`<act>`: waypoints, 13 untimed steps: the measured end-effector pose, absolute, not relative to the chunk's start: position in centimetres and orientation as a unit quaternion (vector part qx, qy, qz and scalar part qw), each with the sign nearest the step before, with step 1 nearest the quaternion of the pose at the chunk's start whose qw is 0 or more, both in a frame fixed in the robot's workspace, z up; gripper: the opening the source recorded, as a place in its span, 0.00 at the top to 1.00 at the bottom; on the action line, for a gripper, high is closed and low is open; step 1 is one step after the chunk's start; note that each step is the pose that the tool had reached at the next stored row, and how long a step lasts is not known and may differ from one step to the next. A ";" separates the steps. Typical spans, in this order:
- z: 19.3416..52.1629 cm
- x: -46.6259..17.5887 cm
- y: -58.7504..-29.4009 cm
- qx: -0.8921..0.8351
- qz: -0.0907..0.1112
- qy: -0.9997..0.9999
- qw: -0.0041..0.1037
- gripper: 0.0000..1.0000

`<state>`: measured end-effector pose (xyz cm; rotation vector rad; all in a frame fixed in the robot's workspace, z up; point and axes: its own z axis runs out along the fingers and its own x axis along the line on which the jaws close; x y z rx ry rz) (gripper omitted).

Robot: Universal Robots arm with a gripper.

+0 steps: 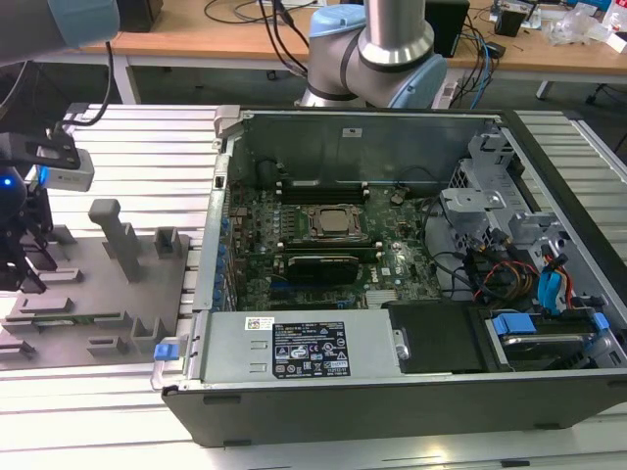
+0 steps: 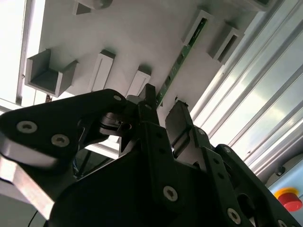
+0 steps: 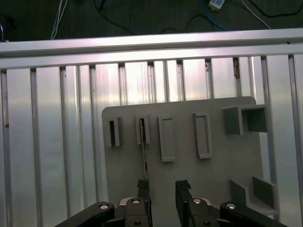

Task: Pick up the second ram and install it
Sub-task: 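Pick up the second ram and move it above second insertion slot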

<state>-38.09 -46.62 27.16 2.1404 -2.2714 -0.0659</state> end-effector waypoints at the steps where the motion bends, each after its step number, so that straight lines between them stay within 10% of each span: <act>1: 27.1 -38.1 -46.6 0.686 -0.021 -0.727 0.010 0.64; 13: 25.2 -38.1 -47.9 0.690 -0.021 -0.723 0.010 0.64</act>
